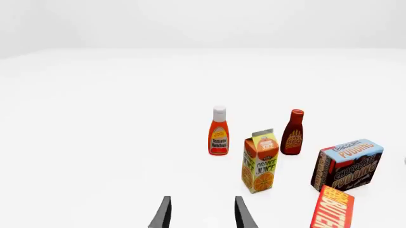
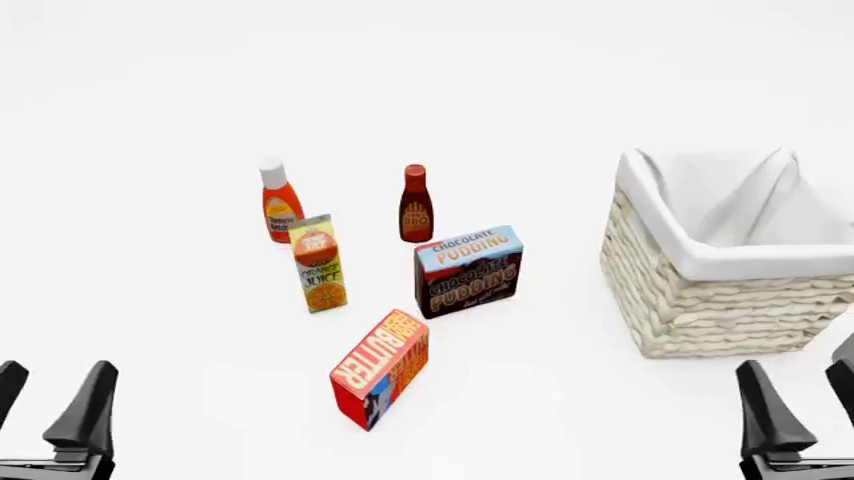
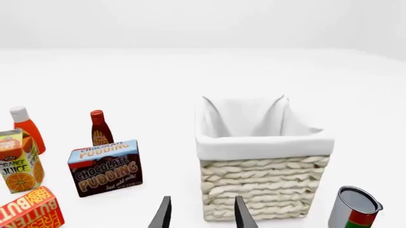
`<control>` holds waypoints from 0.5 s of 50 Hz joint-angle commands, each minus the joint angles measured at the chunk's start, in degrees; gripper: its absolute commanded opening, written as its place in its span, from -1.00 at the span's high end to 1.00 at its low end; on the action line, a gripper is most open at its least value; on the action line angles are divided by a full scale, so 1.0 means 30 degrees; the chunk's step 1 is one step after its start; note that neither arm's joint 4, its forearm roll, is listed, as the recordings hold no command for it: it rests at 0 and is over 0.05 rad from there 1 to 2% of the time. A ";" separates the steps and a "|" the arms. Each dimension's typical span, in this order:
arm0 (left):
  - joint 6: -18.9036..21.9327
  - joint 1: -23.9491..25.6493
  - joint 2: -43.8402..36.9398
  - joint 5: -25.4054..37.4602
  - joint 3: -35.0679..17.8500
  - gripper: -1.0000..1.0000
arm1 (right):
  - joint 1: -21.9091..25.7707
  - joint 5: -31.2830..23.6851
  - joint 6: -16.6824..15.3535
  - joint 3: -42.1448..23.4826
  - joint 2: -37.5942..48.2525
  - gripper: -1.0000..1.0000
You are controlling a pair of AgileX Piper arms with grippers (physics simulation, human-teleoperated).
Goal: Pick the butter and place it in the basket.
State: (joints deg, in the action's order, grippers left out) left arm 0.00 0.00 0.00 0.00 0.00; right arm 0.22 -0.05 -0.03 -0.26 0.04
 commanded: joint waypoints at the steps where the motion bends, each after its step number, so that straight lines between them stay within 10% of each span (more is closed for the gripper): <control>1: 0.0000 0.0000 0.0000 0.0000 0.0000 -1.00 | 0.0289 -0.0006 -0.0243 -0.0219 -0.0007 -1.00; 25: 0.0000 0.0000 0.0000 0.0000 0.0000 -1.00 | 0.0995 -0.3200 0.0457 -0.3244 0.2068 -1.00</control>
State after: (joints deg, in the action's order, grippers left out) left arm 0.00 0.00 0.00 0.00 0.00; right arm 1.58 -5.53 -0.42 -4.60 1.88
